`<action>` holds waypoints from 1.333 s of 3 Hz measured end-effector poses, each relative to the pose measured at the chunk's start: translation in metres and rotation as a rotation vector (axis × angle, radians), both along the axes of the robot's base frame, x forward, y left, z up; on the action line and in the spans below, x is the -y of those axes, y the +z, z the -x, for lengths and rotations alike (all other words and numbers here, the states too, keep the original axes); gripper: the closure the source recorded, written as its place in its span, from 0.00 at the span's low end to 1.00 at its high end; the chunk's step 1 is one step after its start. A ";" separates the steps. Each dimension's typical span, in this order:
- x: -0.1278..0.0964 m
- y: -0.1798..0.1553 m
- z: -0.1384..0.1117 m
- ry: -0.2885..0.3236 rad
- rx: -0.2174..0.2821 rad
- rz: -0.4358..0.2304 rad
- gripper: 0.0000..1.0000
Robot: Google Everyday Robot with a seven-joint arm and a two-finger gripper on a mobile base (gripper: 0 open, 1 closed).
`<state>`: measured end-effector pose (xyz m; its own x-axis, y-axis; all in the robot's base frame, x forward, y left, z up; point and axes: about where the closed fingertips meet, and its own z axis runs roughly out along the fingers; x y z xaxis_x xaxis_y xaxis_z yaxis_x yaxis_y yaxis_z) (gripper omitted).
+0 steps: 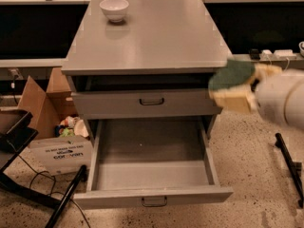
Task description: Place sponge into middle drawer
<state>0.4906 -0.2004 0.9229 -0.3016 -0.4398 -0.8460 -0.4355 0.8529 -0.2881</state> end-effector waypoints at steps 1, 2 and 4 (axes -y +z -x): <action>0.070 -0.120 0.058 -0.102 -0.165 -0.043 1.00; 0.070 -0.120 0.058 -0.102 -0.165 -0.042 1.00; -0.054 -0.244 0.020 0.079 -0.268 -0.209 1.00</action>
Offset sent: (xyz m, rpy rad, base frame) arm -0.0472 -0.0601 -0.0979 0.0328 0.1345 -0.0875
